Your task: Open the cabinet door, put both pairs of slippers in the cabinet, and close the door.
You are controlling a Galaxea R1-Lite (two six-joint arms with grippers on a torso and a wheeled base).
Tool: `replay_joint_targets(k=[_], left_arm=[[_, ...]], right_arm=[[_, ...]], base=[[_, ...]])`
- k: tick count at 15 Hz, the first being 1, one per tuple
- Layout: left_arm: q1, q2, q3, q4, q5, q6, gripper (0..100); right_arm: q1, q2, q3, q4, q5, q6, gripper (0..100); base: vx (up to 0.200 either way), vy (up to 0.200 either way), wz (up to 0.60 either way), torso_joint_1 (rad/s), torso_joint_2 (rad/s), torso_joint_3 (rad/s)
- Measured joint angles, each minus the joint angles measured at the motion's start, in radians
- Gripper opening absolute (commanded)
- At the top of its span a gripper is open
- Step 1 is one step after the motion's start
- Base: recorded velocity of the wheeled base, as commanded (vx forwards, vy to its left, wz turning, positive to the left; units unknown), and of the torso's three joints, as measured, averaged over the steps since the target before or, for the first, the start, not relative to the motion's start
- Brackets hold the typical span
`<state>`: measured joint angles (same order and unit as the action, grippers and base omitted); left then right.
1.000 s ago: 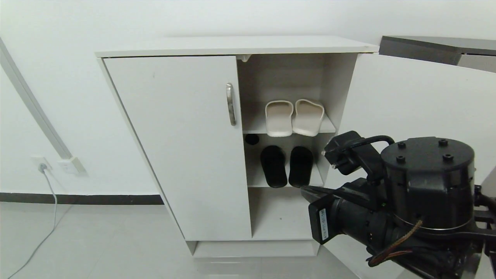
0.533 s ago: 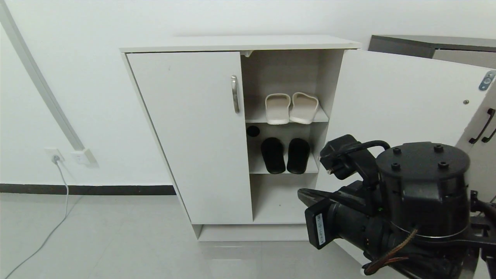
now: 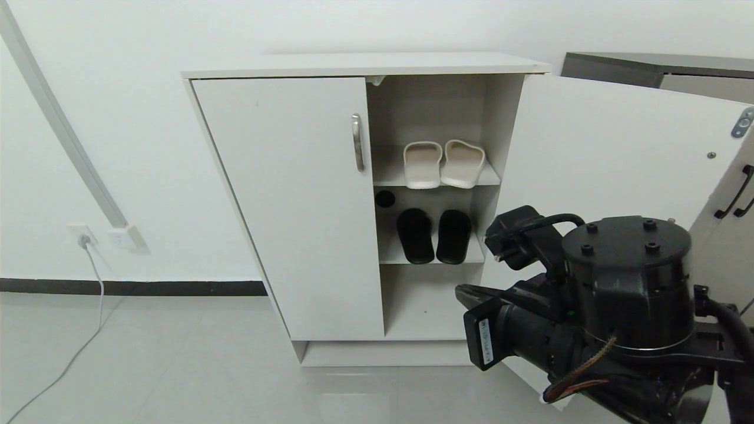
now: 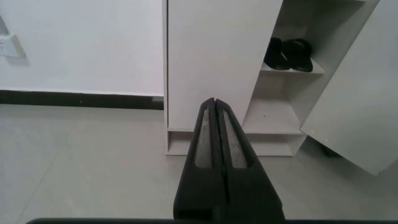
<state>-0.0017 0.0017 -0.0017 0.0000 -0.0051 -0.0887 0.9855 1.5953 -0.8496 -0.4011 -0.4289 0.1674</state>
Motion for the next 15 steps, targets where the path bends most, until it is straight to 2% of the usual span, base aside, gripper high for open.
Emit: replay_joint_targets(k=[7, 10, 15], left_arm=[[0.000, 0.000, 0.000, 0.001, 0.000, 0.000, 0], [-0.001, 0.000, 0.001, 0.003, 0.000, -0.001, 0], [-0.001, 0.000, 0.000, 0.000, 0.000, -0.001, 0]], right_arm=[[-0.003, 0.005, 0.007, 0.004, 0.000, -0.001, 0], [-0.004, 0.009, 0.008, 0.004, 0.000, -0.002, 0], [-0.006, 0.016, 0.008, 0.002, -0.003, -0.002, 0]], base=[[0.000, 0.000, 0.00, 0.000, -0.03, -0.028], [0.000, 0.000, 0.00, 0.018, -0.19, -0.334], [0.000, 0.000, 0.00, 0.065, -0.52, -0.362]])
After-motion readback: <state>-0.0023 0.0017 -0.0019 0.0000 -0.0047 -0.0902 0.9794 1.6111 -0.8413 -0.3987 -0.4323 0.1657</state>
